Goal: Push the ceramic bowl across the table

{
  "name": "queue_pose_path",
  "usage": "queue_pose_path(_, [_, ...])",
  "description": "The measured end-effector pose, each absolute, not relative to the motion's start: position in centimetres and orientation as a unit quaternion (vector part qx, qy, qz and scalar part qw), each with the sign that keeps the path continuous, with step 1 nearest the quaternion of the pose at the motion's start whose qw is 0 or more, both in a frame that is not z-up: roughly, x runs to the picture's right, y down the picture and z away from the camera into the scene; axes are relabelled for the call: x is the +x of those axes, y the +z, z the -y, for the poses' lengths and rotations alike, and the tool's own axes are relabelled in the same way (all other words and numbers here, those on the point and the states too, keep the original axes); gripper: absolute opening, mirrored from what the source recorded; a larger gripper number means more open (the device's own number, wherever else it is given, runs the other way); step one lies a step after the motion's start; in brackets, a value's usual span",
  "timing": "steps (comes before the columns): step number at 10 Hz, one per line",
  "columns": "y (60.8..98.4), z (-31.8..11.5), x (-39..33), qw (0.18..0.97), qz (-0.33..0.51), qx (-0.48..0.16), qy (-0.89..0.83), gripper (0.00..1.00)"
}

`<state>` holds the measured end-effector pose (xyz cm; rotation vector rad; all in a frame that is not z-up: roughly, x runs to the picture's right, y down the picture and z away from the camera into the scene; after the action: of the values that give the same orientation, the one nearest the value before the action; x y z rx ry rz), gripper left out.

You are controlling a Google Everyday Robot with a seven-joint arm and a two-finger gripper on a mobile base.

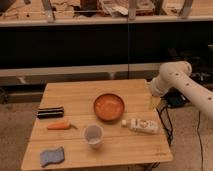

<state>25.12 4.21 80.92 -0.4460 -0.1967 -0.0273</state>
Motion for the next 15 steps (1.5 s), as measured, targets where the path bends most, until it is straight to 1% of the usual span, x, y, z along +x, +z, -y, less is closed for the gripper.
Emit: queue_pose_path(15, [83.0,-4.8,23.5,0.972,0.091,-0.213,-0.030,0.80])
